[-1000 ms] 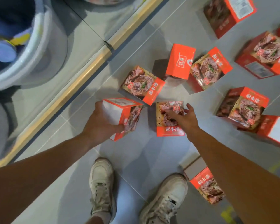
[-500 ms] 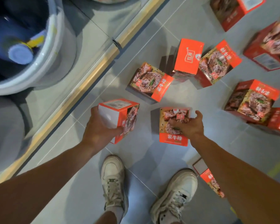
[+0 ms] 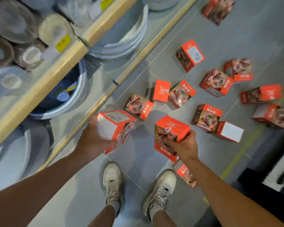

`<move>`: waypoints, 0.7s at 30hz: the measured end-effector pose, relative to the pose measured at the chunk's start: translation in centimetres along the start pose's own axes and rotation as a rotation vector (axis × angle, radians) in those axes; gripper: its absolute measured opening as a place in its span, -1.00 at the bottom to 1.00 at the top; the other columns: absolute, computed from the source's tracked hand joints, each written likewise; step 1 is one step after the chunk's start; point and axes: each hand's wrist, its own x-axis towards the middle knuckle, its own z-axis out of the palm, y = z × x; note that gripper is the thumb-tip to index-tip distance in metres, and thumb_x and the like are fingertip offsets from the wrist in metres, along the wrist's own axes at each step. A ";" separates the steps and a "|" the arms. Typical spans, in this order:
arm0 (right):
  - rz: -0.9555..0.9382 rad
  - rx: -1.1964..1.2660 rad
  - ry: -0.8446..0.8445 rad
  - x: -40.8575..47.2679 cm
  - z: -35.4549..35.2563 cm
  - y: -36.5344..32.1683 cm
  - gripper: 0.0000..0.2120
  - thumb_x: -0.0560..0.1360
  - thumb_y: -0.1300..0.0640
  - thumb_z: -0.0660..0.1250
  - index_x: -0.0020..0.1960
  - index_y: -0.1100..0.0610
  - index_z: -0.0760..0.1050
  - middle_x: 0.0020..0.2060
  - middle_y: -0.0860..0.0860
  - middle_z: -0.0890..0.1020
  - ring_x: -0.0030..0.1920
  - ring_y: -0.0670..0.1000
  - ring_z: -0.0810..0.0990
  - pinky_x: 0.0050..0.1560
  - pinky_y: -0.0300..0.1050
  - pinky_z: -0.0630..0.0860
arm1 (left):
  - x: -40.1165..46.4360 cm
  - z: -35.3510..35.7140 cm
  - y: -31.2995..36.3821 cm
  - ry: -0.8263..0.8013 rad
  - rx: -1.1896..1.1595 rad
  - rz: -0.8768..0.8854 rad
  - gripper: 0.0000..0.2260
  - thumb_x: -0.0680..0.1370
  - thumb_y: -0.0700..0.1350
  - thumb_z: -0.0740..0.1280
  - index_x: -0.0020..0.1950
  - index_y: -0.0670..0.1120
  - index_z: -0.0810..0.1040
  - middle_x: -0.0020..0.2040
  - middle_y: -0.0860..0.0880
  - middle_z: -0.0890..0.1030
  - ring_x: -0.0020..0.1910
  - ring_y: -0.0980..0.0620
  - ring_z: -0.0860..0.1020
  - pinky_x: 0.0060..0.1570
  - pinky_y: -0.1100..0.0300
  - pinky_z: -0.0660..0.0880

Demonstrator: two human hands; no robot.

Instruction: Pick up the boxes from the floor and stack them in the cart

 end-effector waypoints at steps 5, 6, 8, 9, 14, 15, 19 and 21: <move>-0.213 -0.006 0.054 -8.8 -9.9 -10.5 -0.13 0.01 -0.12 0.72 0.18 -0.13 0.32 0.08 -0.10 0.62 0.10 0.01 0.64 0.21 0.08 0.57 | -8.1 -8.3 10.6 0.027 -0.126 0.114 -0.27 0.21 -0.16 0.68 0.18 0.18 0.33 0.05 0.24 0.50 -0.05 0.38 0.50 -0.13 0.48 0.43; -0.270 -0.015 0.052 -10.9 -11.9 -12.6 -0.15 0.05 -0.06 0.72 0.19 -0.13 0.30 0.09 -0.09 0.60 0.13 0.03 0.62 0.23 0.05 0.54 | -9.6 -9.8 12.7 0.029 -0.146 0.151 -0.26 0.20 -0.15 0.68 0.19 0.16 0.33 0.06 0.26 0.48 -0.08 0.37 0.48 -0.08 0.45 0.43; -0.362 -0.029 0.071 -16.2 -16.5 -17.5 -0.16 0.07 -0.10 0.68 0.20 -0.17 0.29 0.12 -0.05 0.59 0.16 0.07 0.60 0.24 0.07 0.52 | -14.2 -13.6 18.1 0.034 -0.174 0.226 -0.25 0.20 -0.12 0.66 0.23 0.16 0.32 0.06 0.29 0.46 0.01 0.30 0.42 -0.01 0.36 0.36; -0.393 -0.035 0.093 -18.8 -18.7 -19.9 -0.16 0.07 -0.14 0.67 0.22 -0.16 0.31 0.13 -0.04 0.59 0.16 0.07 0.59 0.24 0.09 0.51 | -16.4 -15.6 20.7 0.041 -0.203 0.278 -0.28 0.17 -0.06 0.65 0.21 0.21 0.36 0.05 0.35 0.47 0.05 0.30 0.43 0.01 0.39 0.34; -0.537 0.026 0.155 -30.4 -27.2 -28.5 -0.17 0.14 0.07 0.74 0.26 -0.14 0.34 0.16 -0.02 0.56 0.15 -0.04 0.57 0.23 -0.13 0.47 | -25.1 -24.0 29.7 0.059 -0.266 0.495 -0.34 0.15 0.02 0.56 0.22 0.19 0.46 0.11 0.40 0.58 0.12 0.38 0.53 0.13 0.31 0.49; -0.568 0.032 0.180 -32.4 -28.6 -29.9 -0.17 0.12 0.03 0.73 0.22 -0.23 0.34 0.14 -0.03 0.58 0.14 -0.04 0.59 0.23 -0.08 0.50 | -26.5 -25.5 30.9 0.080 -0.265 0.522 -0.25 0.15 0.05 0.60 0.29 0.15 0.41 0.18 0.30 0.57 0.19 0.31 0.52 0.20 0.17 0.50; -0.688 0.069 0.261 -39.6 -32.6 -34.3 -0.21 0.11 -0.08 0.68 0.20 -0.33 0.34 0.16 -0.18 0.58 0.17 -0.14 0.58 0.20 -0.07 0.52 | -31.4 -30.1 34.3 0.142 -0.244 0.624 -0.22 0.22 0.09 0.68 0.32 0.13 0.37 0.17 0.22 0.58 0.15 0.29 0.54 -0.01 0.26 0.55; -0.735 0.119 0.311 -42.8 -34.0 -35.8 -0.24 0.15 -0.01 0.70 0.17 -0.35 0.35 0.14 -0.25 0.57 0.15 -0.27 0.55 0.15 -0.23 0.48 | -33.3 -31.4 35.4 0.166 -0.292 0.661 -0.27 0.25 -0.05 0.68 0.31 0.12 0.39 0.12 0.18 0.62 0.11 0.25 0.59 -0.01 0.24 0.59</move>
